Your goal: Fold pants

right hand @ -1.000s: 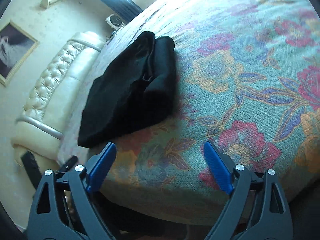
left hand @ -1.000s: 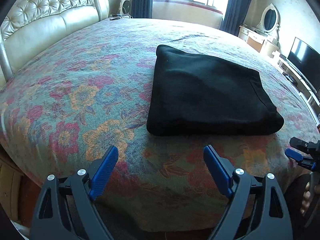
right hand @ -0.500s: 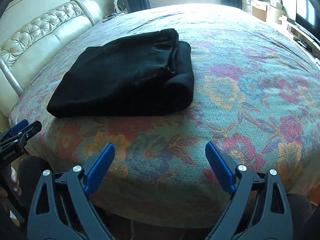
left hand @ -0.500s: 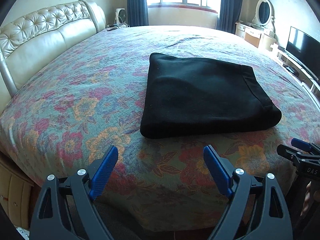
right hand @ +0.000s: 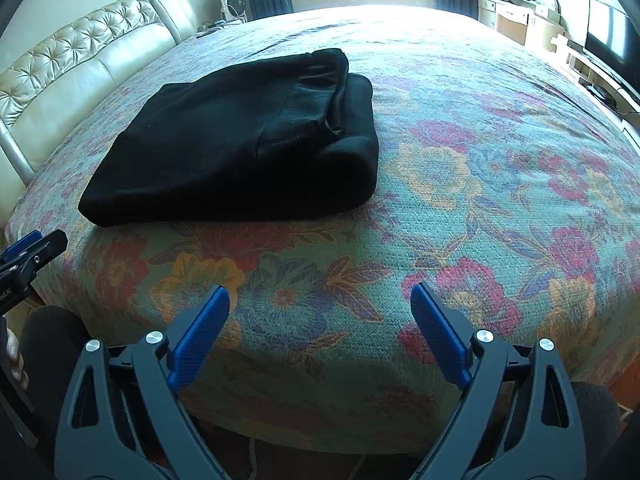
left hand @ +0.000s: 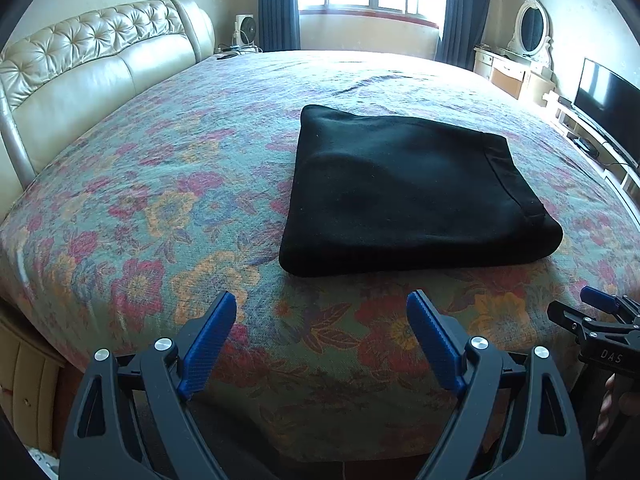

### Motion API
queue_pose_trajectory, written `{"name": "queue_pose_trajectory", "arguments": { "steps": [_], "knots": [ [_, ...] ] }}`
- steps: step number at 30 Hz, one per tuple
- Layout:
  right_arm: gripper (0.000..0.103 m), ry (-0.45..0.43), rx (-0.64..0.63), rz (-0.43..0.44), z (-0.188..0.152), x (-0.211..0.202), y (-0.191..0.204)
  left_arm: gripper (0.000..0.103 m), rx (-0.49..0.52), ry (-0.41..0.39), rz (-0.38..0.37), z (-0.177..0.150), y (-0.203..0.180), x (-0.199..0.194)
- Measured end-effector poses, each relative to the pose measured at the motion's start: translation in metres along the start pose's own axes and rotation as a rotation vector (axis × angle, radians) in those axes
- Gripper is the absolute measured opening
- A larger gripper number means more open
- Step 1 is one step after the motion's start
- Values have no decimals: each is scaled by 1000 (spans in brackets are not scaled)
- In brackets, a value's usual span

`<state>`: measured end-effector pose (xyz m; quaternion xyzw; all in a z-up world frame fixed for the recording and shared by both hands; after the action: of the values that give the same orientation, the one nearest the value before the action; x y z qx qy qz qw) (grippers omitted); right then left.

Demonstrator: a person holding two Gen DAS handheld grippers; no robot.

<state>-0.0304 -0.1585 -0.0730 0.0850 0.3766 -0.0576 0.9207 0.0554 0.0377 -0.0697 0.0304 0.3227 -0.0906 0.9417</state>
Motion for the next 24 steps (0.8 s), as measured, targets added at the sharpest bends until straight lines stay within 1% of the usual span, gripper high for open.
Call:
{"name": "queue_pose_trajectory", "arguments": {
  "steps": [11, 20, 24],
  "knots": [
    [92, 5, -5, 6, -2, 1, 3, 86, 45, -34, 23, 3, -5, -3],
    [92, 7, 0, 12, -3, 1, 4, 86, 29, -50, -32, 7, -13, -7],
    [92, 9, 4, 14, -4, 1, 3, 86, 13, -63, -31, 8, -14, -10]
  ]
}}
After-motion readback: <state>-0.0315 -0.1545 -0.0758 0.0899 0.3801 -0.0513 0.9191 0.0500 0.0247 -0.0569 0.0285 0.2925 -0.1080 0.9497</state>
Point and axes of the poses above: each gripper's, at about its wrist camera, not at the fingertips, and x roughly the way its jaws point, y to its left, z to its top, the point moved 8 cm from there along x, roughly the way its jaws point, and after that the axes turned 10 degrees about -y, right-handed, at the moved point
